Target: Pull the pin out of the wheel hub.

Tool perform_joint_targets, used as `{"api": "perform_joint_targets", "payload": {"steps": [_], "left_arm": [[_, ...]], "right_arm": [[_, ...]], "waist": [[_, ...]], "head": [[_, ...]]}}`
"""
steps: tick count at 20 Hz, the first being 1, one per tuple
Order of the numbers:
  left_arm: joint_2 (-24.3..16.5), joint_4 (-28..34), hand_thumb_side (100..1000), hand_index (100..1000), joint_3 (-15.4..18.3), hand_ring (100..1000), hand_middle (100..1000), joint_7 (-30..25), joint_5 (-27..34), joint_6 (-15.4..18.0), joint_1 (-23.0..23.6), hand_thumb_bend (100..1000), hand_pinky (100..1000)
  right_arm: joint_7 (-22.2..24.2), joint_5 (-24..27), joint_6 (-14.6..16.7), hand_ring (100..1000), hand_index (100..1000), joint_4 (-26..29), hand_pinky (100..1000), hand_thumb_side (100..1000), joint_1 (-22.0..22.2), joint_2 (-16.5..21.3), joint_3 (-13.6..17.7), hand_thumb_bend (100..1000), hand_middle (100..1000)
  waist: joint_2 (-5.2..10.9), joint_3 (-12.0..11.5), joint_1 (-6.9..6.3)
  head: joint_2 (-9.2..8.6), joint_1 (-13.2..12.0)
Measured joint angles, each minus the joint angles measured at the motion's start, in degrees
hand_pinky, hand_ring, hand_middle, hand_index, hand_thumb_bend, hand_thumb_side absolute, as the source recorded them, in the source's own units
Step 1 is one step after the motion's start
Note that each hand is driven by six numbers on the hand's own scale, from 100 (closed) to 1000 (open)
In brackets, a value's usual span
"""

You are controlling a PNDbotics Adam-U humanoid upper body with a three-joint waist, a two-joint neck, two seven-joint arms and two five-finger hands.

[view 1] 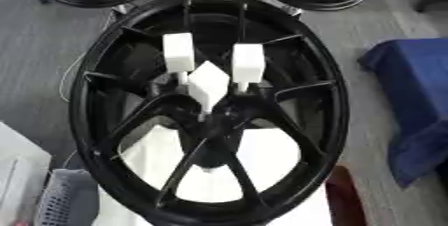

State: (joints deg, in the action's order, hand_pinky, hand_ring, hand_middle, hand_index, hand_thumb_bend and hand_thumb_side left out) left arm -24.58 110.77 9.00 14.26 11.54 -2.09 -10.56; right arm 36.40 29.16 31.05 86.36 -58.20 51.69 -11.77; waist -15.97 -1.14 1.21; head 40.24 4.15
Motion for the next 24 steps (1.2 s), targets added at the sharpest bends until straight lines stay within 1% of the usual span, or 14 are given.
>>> {"api": "perform_joint_targets", "payload": {"steps": [3,5,6,8,12,16,19,24], "left_arm": [[0.5,-0.08,790,752,0.04,691,579,0.12,0.0,-0.07,0.49,100,619],[0.74,-0.36,791,752,0.08,691,579,0.23,0.0,-0.15,0.78,100,618],[0.94,-0.41,792,752,0.18,691,578,0.28,0.0,-0.16,1.09,100,618],[0.99,-0.69,794,752,0.41,691,578,0.41,0.0,-0.12,1.72,100,618],[1.02,-1.17,796,751,1.0,691,578,1.04,-0.03,-0.13,3.22,100,617],[1.25,-1.85,804,751,1.5,690,578,1.63,-0.18,-0.09,3.87,100,616],[1.46,-2.83,809,751,1.91,691,578,2.15,-0.19,-0.13,4.44,100,615],[1.48,-3.7,811,751,2.35,691,578,2.53,-0.19,0.0,5.34,100,615]], "right_arm": [[1.37,-0.75,-1.37,773,815,-2.55,882,363,-2.67,-3.92,-1.91,100,746],[2.4,-0.73,-2.4,773,816,-3.56,885,374,-3.26,-6.21,-2.75,100,747],[2.96,-0.61,-2.96,776,817,-3.78,886,368,-3.32,-7.33,-3.09,100,750],[3.9,-0.54,-3.9,781,819,-3.94,892,387,-3.33,-9.24,-3.69,100,756],[4.68,-2.45,-4.68,784,822,-4.24,896,427,-3.32,-11.99,-5.3,100,764],[5.09,-5.28,-5.09,785,824,-4.57,895,461,-3.33,-15.07,-6.62,100,770],[5.31,-7.04,-5.31,785,824,-4.44,897,483,-3.3,-17.13,-7.57,100,772],[5.94,-9.61,-5.94,784,823,-2.76,898,506,-1.83,-19.59,-8.37,100,772]], "waist": [[0.52,-0.08,-0.04],[0.75,-0.39,-0.08],[0.92,-0.58,-0.14],[1.16,-0.79,-0.21],[1.81,-0.83,-0.24],[2.16,-0.68,-0.44],[2.68,-0.5,-0.39],[2.76,-0.36,-0.25]], "head": [[0.04,0.38],[0.08,0.76],[0.24,0.94],[0.6,1.09],[1.43,1.09],[1.58,0.92],[1.61,0.29],[2.03,-0.93]]}}
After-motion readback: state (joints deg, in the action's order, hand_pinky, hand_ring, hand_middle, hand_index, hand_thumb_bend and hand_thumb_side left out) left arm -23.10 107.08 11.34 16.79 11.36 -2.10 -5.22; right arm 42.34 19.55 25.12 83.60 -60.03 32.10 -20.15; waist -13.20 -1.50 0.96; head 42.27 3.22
